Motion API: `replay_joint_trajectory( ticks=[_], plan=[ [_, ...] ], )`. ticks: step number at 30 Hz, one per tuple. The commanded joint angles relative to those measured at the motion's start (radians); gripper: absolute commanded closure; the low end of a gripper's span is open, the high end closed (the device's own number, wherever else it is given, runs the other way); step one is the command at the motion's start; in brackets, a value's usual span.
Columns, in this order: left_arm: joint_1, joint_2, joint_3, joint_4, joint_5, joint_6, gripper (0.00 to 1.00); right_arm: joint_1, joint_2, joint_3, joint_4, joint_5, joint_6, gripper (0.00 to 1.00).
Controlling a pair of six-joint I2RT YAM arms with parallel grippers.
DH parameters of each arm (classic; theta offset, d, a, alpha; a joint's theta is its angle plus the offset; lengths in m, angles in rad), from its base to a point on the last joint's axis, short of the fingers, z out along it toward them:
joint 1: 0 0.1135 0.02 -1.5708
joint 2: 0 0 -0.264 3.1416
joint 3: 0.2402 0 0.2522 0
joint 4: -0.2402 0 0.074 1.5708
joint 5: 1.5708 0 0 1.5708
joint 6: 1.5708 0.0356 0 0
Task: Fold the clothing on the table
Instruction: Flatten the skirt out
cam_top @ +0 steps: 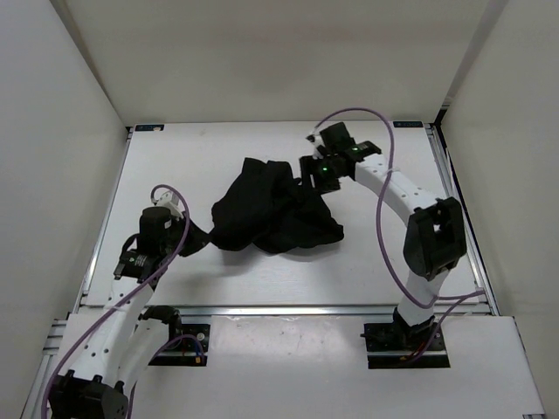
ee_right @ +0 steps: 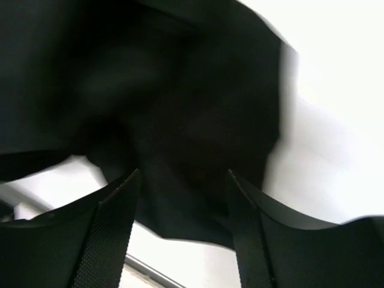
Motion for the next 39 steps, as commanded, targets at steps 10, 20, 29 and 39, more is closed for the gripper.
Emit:
replay_joint_trajectory(
  ticks=[10,20,29,39],
  plan=[
    [-0.033,0.124,0.082,-0.007,-0.043,0.026,1.0,0.245,0.251,0.197,-0.004,-0.277,-0.006,0.39],
    [-0.079,0.171,0.158,-0.021,-0.063,0.043,1.0,0.291,0.336,0.293,-0.034,-0.24,-0.021,0.38],
    [-0.088,0.161,0.161,-0.025,-0.054,0.038,1.0,0.319,0.299,0.261,-0.031,-0.222,-0.011,0.38],
    [-0.084,0.17,0.298,-0.084,-0.11,0.089,1.0,0.301,0.283,0.047,-0.068,0.164,-0.063,0.54]
  ],
)
